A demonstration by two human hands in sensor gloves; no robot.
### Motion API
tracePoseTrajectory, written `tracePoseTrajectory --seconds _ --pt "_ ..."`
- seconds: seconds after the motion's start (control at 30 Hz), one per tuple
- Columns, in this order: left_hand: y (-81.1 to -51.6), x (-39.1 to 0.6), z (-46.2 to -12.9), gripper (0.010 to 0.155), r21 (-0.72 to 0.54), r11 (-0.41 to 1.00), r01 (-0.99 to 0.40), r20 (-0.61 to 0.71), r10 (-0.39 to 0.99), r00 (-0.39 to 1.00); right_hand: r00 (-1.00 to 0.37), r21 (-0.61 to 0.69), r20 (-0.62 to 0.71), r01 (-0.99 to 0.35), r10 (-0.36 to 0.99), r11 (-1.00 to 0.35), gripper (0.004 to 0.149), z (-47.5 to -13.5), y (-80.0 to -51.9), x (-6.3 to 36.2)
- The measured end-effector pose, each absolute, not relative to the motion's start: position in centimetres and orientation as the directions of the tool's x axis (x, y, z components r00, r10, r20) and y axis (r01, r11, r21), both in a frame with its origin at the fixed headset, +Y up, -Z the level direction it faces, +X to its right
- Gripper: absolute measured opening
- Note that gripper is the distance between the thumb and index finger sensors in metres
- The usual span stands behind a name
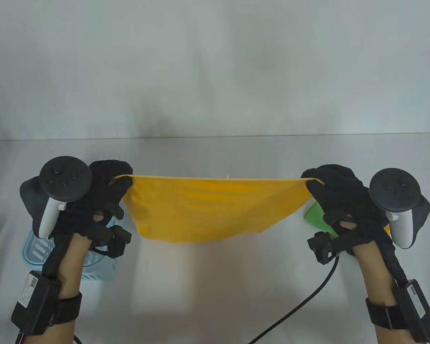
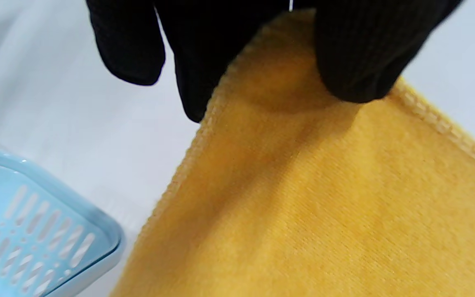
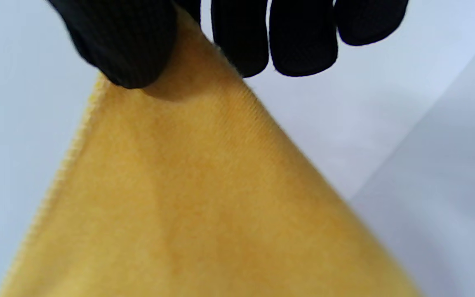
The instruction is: Roll square towel into towel roll
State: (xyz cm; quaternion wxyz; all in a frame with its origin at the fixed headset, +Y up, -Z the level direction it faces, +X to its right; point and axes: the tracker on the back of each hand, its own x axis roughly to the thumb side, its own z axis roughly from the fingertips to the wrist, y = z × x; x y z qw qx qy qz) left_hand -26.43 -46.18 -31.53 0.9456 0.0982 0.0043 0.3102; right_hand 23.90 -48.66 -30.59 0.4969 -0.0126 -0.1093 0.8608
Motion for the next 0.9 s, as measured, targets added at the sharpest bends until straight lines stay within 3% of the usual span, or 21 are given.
tracePoseTrajectory --seconds 0.23,0.4,0.57,0.73,0.83,0.9 --pt "-42.5 -27.0 -30.0 0.041 0.21 0.713 -0.669 0.196 0.639 0.744 -0.335 -0.203 0.232 -0.935 0.913 -0.291 0.04 -29.8 -45.2 25.1" --pt "-41.1 -26.7 -31.2 0.042 0.24 0.734 -0.635 0.19 0.606 0.773 -0.438 -0.275 0.198 -0.884 0.877 -0.379 0.04 -31.5 -43.6 26.1" --pt "-44.6 -25.2 -36.1 0.041 0.162 0.836 -0.525 0.038 0.526 0.849 -0.627 -0.296 -0.049 -0.734 0.777 -0.611 0.038 -36.1 -47.1 25.7" --pt "-48.7 -24.4 -40.1 0.04 0.122 0.889 -0.442 -0.13 0.455 0.881 -0.599 -0.29 -0.21 -0.717 0.773 -0.634 0.037 -40.2 -51.4 25.0" --pt "-47.0 -24.2 -40.3 0.04 0.185 0.876 -0.446 -0.112 0.47 0.876 -0.523 -0.349 -0.194 -0.754 0.83 -0.557 0.037 -40.8 -50.3 25.3" --pt "-44.2 -24.1 -39.6 0.04 0.249 0.85 -0.465 -0.061 0.493 0.868 -0.416 -0.397 -0.119 -0.812 0.901 -0.428 0.037 -40.6 -48.0 25.7"
